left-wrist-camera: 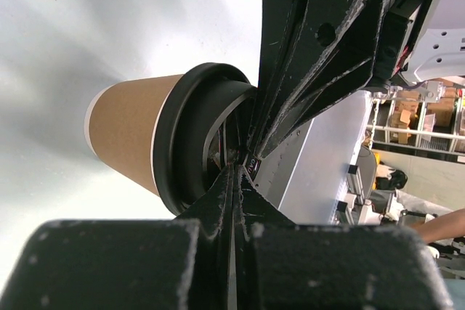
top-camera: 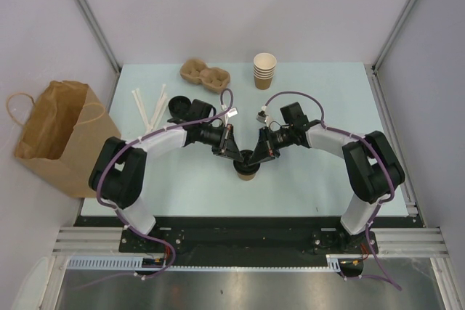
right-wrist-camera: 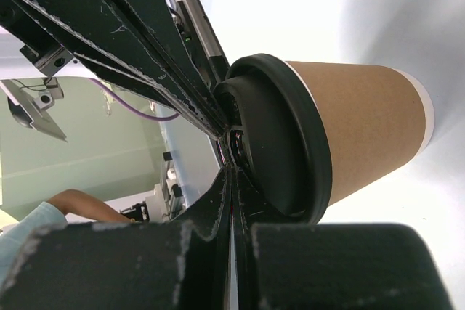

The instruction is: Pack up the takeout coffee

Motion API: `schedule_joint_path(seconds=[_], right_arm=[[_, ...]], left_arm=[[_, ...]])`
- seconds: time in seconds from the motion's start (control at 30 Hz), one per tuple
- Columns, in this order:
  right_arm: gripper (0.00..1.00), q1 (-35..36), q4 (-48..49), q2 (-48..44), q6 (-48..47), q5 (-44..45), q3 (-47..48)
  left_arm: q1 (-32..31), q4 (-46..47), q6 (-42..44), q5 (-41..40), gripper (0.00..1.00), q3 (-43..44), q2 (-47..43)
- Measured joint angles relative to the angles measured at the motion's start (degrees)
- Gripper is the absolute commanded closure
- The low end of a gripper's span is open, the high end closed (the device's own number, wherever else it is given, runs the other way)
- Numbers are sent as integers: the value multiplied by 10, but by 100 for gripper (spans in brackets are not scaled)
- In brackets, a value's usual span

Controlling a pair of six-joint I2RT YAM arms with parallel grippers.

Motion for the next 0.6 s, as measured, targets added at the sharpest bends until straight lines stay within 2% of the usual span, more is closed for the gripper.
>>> schedule_joint_path(seconds=[0.6], right_arm=[[100, -2, 0, 15, 0, -16, 7]], left_arm=[[5, -32, 4, 19, 100, 24, 30]])
